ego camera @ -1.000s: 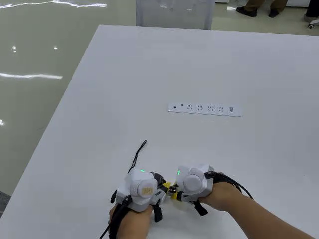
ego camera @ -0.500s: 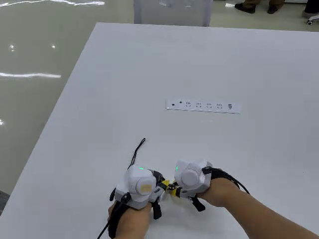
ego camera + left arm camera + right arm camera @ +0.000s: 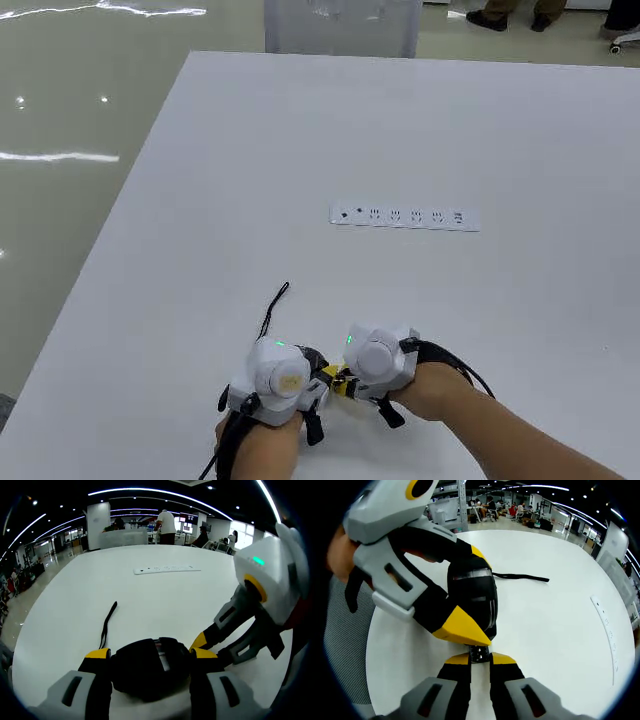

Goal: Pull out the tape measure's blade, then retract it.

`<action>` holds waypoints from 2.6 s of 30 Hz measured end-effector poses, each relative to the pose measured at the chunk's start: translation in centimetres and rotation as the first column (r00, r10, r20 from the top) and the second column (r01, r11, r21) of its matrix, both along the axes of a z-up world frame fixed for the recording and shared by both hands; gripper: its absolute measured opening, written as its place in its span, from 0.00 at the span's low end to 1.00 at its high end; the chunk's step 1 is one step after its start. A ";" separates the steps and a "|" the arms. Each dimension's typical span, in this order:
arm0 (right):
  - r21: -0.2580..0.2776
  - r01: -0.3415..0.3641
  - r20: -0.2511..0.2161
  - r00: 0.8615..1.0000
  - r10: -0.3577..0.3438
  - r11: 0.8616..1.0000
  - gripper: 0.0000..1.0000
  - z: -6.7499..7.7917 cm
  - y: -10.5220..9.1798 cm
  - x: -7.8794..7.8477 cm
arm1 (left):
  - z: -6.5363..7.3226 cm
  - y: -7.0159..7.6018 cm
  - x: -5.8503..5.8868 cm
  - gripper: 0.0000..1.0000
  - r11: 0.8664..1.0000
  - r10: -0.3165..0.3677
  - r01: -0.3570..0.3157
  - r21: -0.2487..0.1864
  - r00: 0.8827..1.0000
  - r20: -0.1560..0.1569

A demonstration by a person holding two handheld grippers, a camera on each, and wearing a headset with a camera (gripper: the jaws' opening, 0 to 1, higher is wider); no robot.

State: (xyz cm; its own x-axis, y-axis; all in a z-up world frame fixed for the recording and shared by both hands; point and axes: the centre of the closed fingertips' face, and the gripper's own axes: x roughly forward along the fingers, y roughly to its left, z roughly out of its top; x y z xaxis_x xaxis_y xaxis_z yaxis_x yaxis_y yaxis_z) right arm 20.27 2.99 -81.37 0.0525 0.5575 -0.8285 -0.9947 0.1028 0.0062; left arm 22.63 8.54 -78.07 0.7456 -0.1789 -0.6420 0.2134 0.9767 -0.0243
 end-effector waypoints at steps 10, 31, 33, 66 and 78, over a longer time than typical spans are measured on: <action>0.010 0.010 -0.006 1.000 -0.010 1.000 0.13 0.5 0.3 -0.1 | -0.2 0.1 0.0 0.59 1.000 0.007 -0.007 -0.007 1.000 0.000; 0.023 0.053 0.050 0.997 -0.054 0.998 0.34 0.2 0.2 -0.4 | 0.6 0.1 -0.7 0.61 0.998 -0.067 0.067 -0.018 0.997 -0.026; 0.032 0.055 0.045 0.997 -0.057 0.998 0.41 0.6 0.1 -0.9 | 1.1 0.6 -0.7 0.66 0.997 -0.073 0.073 -0.018 0.997 -0.007; 0.291 0.555 0.045 0.806 -0.590 0.780 1.00 6.2 -18.0 -8.0 | 8.3 9.2 -10.3 0.99 0.933 -0.313 0.345 -0.099 0.917 0.246; 0.312 0.625 0.030 0.746 -0.665 0.715 1.00 8.5 -22.9 -10.4 | 8.2 14.5 -13.7 0.99 0.950 -0.259 0.287 -0.121 0.944 0.204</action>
State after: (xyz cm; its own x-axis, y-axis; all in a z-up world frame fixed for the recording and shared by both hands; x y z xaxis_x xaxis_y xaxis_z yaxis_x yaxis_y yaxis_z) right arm 9.86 -19.87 -72.87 0.5775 0.5415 -0.6109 -0.6795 0.7337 0.0080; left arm 8.91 23.06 -69.91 0.7569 -0.4742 -0.4496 0.4860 0.8685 -0.0979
